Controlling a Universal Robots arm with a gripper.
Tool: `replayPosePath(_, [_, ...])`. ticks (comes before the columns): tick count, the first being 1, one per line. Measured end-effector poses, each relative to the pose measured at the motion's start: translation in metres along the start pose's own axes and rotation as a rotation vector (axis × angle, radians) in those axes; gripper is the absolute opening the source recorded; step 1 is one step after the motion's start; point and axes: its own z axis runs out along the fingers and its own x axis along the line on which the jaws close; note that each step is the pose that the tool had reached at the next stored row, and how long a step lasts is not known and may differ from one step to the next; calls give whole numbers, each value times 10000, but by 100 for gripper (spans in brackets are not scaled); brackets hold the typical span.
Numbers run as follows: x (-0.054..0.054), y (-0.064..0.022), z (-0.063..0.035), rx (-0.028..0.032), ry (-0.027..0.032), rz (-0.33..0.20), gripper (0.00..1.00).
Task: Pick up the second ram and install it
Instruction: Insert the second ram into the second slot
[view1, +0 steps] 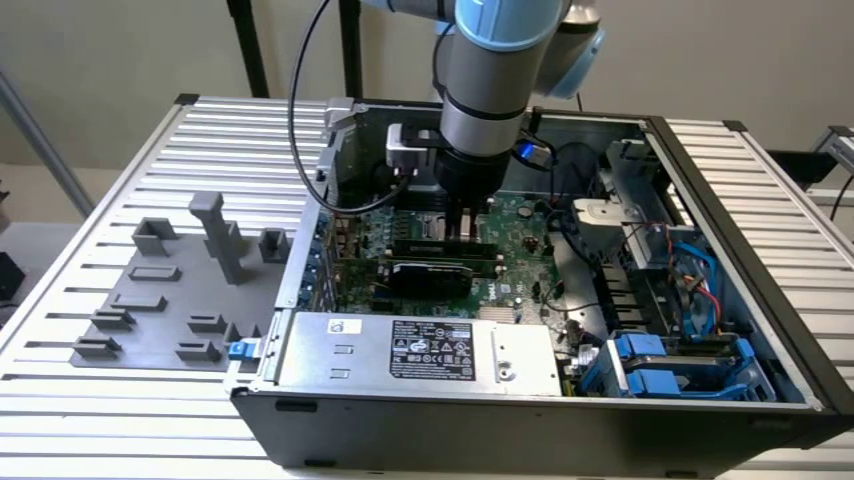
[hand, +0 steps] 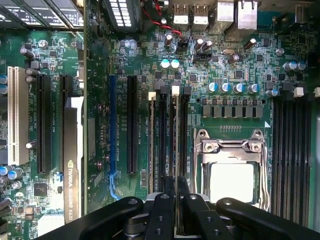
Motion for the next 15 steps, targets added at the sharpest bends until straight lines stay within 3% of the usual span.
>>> replayPosePath(15, [-20,10,21,27,11,-2,13])
